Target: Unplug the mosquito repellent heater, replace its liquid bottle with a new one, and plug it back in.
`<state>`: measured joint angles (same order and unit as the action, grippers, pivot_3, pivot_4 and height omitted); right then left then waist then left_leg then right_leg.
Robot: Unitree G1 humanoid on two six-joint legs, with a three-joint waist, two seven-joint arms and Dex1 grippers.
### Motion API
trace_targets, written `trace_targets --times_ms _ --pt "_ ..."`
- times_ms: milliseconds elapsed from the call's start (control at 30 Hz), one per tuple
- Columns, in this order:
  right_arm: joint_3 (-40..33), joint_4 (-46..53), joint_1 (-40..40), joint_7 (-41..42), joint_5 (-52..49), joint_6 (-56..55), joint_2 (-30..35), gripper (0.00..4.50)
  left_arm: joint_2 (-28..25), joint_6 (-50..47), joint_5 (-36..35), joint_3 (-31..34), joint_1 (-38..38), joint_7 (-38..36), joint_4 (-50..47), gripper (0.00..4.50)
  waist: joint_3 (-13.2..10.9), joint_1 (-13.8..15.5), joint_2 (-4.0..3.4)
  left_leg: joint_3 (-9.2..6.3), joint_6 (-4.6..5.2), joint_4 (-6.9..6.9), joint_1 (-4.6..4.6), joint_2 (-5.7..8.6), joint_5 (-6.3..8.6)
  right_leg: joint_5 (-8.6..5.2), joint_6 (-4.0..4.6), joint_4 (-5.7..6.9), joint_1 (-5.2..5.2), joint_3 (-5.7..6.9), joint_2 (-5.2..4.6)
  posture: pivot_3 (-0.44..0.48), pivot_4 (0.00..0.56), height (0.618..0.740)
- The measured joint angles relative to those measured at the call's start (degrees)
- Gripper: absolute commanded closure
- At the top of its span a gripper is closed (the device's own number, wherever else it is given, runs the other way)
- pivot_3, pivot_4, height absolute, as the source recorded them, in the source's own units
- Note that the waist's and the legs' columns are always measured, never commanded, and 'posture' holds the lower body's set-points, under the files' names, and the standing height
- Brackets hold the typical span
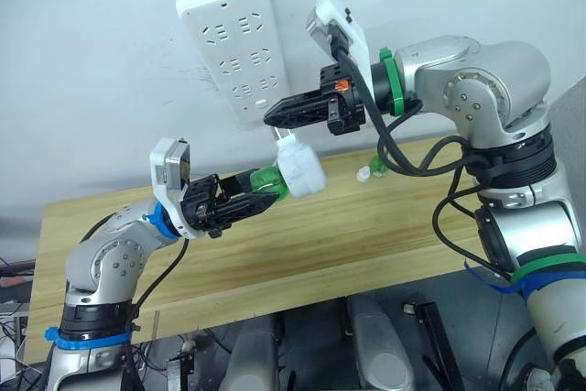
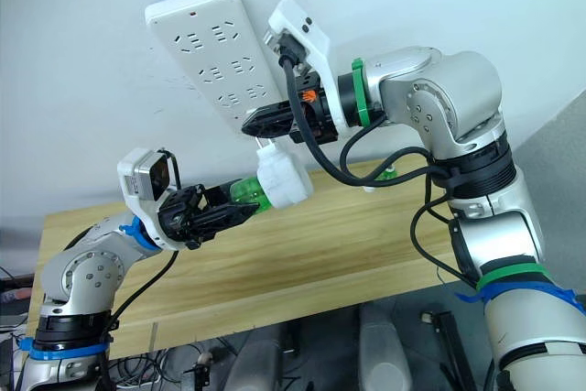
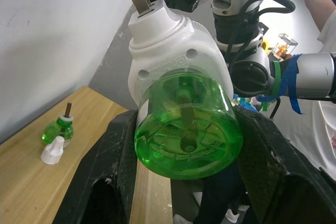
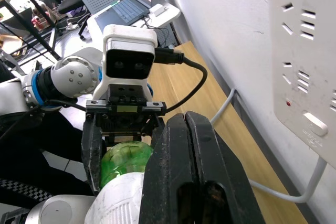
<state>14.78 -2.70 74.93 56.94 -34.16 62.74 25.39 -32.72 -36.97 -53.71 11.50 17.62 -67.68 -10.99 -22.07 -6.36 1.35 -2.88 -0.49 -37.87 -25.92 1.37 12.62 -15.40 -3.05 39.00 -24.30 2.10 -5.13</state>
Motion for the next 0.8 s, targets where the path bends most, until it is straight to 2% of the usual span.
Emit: trace_targets --times_ms 667,800 --pt "-2.06 0.83 -0.10 -0.14 -1.06 2.56 -0.59 4.49 0.35 0.03 -0.21 0.08 0.16 -0.36 -0.39 2.19 0.00 0.00 0.00 0.00 0.00 0.00 0.00 0.00 0.00 0.00 0.00 0.01 0.00 0.00 0.00 -0.221 0.377 0.734" --pt "-3.95 0.86 -0.18 2.34 -3.82 3.18 0.60 4.49 0.34 1.10 -0.29 0.28 0.11 -0.62 -0.80 2.19 0.00 0.10 0.00 -0.01 0.00 0.00 0.00 0.00 0.00 0.00 0.00 0.00 0.01 0.01 0.00 -0.220 0.369 0.734"
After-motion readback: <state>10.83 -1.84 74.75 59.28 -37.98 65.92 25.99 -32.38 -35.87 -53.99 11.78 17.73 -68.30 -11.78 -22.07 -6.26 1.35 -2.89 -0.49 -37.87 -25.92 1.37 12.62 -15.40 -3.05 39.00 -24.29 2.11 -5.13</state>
